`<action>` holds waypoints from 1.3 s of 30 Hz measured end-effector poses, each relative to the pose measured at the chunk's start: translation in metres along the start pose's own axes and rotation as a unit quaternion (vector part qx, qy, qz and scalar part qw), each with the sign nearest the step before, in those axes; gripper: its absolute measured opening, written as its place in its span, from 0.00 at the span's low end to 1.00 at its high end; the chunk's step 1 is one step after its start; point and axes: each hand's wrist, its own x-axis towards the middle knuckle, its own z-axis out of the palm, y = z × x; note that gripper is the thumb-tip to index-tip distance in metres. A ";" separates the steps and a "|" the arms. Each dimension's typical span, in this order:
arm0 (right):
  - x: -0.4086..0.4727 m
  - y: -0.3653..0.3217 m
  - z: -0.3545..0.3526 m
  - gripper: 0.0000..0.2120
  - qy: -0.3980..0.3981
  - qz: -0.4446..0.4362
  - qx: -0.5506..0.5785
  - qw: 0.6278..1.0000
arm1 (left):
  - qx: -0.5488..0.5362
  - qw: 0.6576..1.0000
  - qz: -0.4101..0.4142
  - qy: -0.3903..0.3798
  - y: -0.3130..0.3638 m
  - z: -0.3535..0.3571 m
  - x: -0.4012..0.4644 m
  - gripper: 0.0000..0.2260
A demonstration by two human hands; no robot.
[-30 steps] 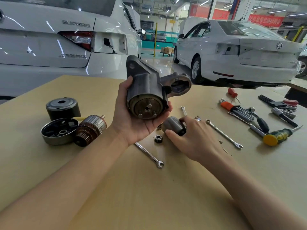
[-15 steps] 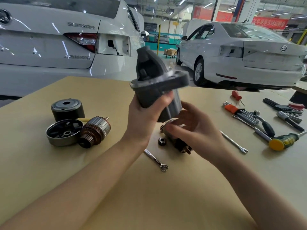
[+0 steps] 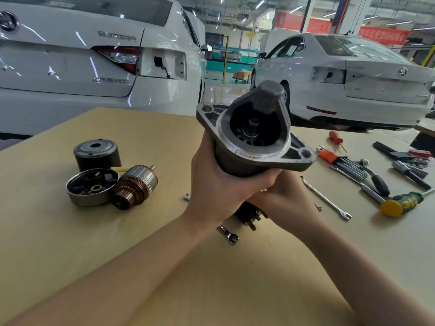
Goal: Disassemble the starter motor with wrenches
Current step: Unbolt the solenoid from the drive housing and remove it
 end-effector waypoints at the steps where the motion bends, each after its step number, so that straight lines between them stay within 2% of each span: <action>1: 0.000 0.001 0.000 0.21 0.005 0.009 -0.002 1.000 | -0.007 1.000 -0.008 0.003 -0.001 0.000 0.001 0.34; 6: 0.001 -0.002 0.002 0.13 0.003 0.032 -0.043 0.999 | -0.068 0.995 -0.065 0.029 0.001 0.001 0.007 0.31; 9: 0.000 -0.004 0.001 0.10 0.030 0.045 -0.104 0.993 | -0.106 0.985 -0.130 0.032 0.001 0.002 0.008 0.26; 11: -0.002 -0.004 0.002 0.12 0.063 0.034 -0.149 0.986 | -0.151 0.968 -0.199 0.023 -0.001 0.000 0.010 0.26; 14: -0.002 -0.007 0.007 0.08 0.085 -0.013 -0.221 0.971 | -0.215 0.932 -0.291 0.008 0.000 -0.005 0.015 0.31; 19: -0.001 -0.008 0.007 0.15 0.077 -0.046 -0.293 0.952 | -0.290 0.887 -0.360 0.000 -0.001 -0.010 0.020 0.29; 25: 0.002 -0.009 0.015 0.12 0.113 -0.057 -0.278 0.952 | -0.336 0.860 -0.380 -0.053 -0.004 -0.007 0.019 0.28; 32: 0.003 -0.009 0.022 0.14 0.133 -0.078 -0.341 0.927 | -0.339 0.847 -0.409 -0.036 -0.007 -0.007 0.017 0.26; 39: 0.005 -0.007 0.020 0.14 0.151 -0.094 -0.289 0.941 | -0.324 0.872 -0.365 -0.049 -0.003 -0.006 0.020 0.27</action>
